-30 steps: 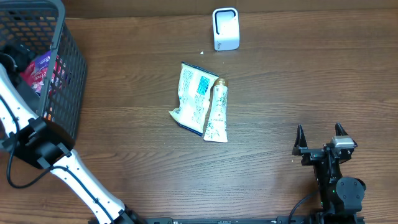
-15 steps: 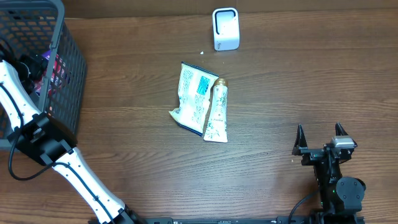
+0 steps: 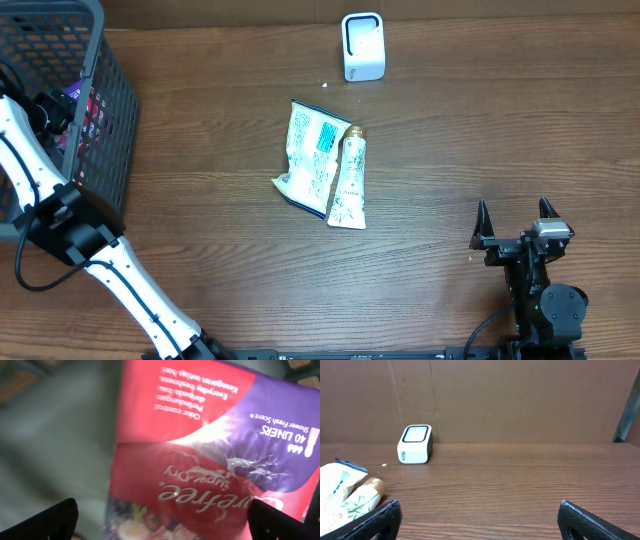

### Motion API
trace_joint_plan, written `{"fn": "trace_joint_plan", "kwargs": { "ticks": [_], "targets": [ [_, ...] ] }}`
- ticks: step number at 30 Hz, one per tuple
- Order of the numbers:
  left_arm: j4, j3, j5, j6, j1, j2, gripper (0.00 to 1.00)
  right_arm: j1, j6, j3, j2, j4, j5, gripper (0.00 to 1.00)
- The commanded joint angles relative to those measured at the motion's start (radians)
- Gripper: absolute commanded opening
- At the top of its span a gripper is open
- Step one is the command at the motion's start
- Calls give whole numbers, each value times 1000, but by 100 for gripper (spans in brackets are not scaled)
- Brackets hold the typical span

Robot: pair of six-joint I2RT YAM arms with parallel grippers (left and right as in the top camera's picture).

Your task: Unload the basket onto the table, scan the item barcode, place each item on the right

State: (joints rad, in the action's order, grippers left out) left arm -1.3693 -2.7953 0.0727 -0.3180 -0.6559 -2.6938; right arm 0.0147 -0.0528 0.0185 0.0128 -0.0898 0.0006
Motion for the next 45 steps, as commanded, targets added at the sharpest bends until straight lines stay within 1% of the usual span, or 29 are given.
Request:
{"fn": "trace_joint_plan", "kwargs": {
  "ticks": [1, 5, 7, 11, 15, 16, 18, 20, 25, 29, 31, 34, 41, 45],
  "targets": [
    [-33, -94, -118, -5, 8, -40, 100, 4, -4, -11, -10, 6, 6, 100],
    [-49, -122, -129, -54, 8, 12, 100, 4, -4, -11, -10, 6, 6, 100],
    [-61, -122, -143, -57, 10, 25, 100, 4, -4, -11, -10, 6, 6, 100],
    [-109, -117, -204, -92, 24, 5, 100, 4, -4, -11, -10, 6, 6, 100],
    [-101, -109, -196, -90, 35, -34, 100, 4, -4, -11, -10, 6, 6, 100],
    [-88, -105, -175, -85, 38, -47, 100, 4, -4, -11, -10, 6, 6, 100],
    [-58, -102, -82, -53, 44, -83, 100, 4, -4, -11, -10, 6, 6, 100],
    [-40, -102, -40, -45, 46, -109, 100, 4, -4, -11, -10, 6, 6, 100],
    [-44, -100, -40, -39, 50, -158, 99, 4, -4, -11, -10, 6, 6, 100],
    [-84, -101, -99, -33, 48, -162, 97, 4, -4, -11, -10, 6, 6, 100],
    [-101, -103, -134, -34, 47, -142, 95, 4, -4, -11, -10, 6, 6, 100],
    [-127, -116, -166, -32, 45, -90, 95, 4, -4, -11, -10, 6, 6, 100],
    [-204, -120, -167, -18, 44, 71, 95, 4, -4, -11, -10, 6, 6, 100],
    [-272, -120, -179, -18, 41, 161, 97, 4, -4, -11, -10, 6, 6, 100]
  ]
}}
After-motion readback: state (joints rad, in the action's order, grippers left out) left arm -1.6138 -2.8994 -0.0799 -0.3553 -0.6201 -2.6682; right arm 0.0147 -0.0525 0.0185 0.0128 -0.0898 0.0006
